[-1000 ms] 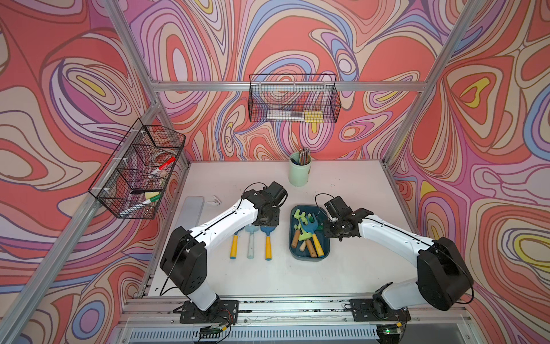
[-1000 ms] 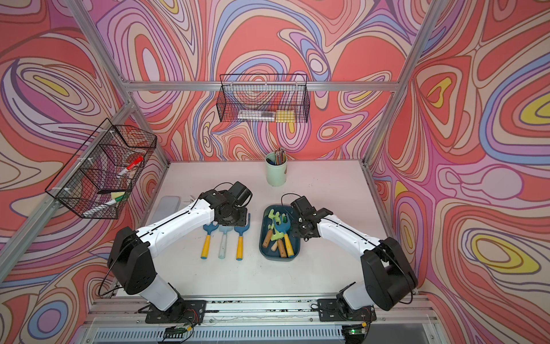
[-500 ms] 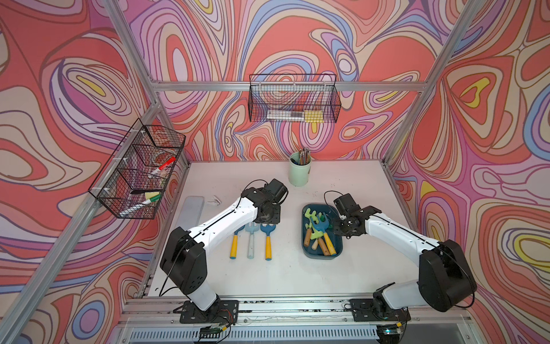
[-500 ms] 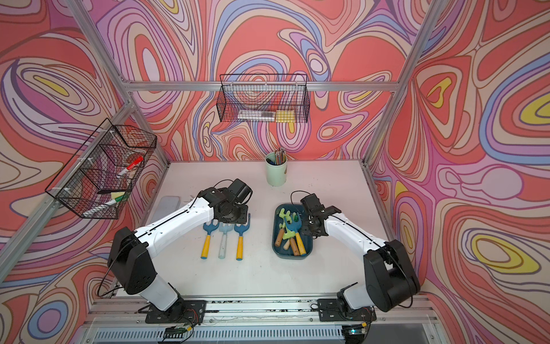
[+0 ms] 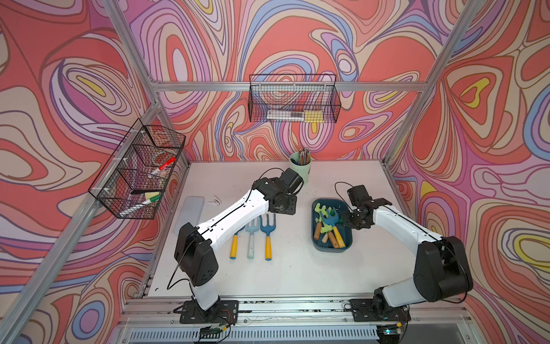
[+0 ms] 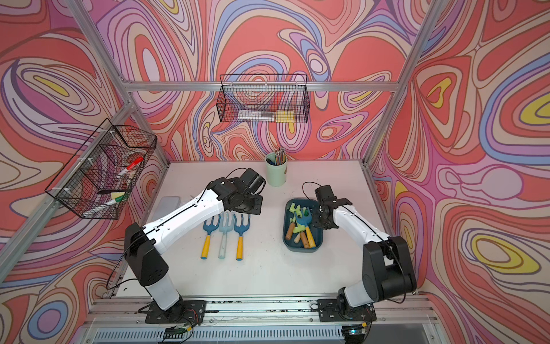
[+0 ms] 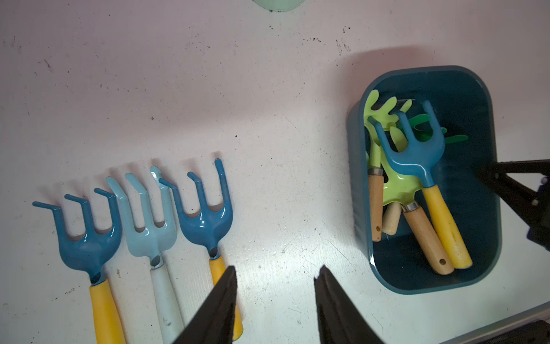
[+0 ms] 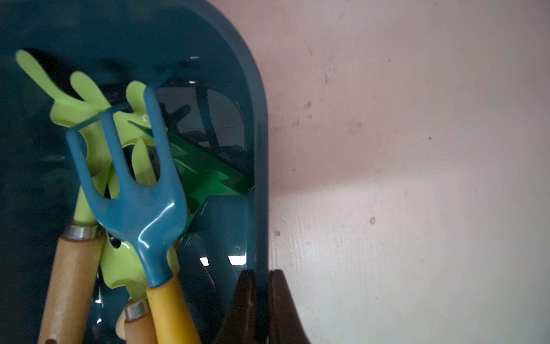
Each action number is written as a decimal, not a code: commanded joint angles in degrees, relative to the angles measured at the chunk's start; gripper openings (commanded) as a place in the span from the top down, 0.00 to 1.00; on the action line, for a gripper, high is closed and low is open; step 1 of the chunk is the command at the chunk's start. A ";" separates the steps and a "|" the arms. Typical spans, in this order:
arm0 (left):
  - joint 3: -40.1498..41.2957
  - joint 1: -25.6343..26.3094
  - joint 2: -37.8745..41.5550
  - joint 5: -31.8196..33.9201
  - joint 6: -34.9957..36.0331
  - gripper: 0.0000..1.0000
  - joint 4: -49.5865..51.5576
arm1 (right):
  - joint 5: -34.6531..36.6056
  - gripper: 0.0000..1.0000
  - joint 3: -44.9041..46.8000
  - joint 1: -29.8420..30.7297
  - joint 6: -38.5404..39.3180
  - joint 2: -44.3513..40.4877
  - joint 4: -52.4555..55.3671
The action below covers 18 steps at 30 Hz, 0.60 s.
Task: Take the hand rake out of the storage box
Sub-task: Move the storage box to the center of the board.
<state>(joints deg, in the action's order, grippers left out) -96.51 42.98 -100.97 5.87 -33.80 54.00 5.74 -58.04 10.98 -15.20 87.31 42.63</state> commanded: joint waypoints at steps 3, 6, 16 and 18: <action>-3.06 -0.18 -1.63 0.00 1.45 0.53 3.82 | 1.73 0.91 -2.34 -3.10 5.70 3.29 -0.84; -4.16 -0.18 -2.46 -0.14 1.72 0.52 4.60 | 1.82 0.91 -2.25 -5.48 9.46 3.31 -1.68; -13.71 5.18 -9.82 -4.28 -3.92 0.52 3.27 | -7.39 0.79 -4.33 -9.71 13.47 5.20 -2.90; -14.77 6.39 -11.80 -5.43 -7.47 0.52 1.38 | -8.46 0.68 -3.94 -9.66 12.17 5.26 -3.34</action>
<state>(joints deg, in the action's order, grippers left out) -109.49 47.83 -110.50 2.70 -36.53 56.73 1.17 -61.52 1.19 -2.90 91.90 40.45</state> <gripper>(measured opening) 0.482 0.297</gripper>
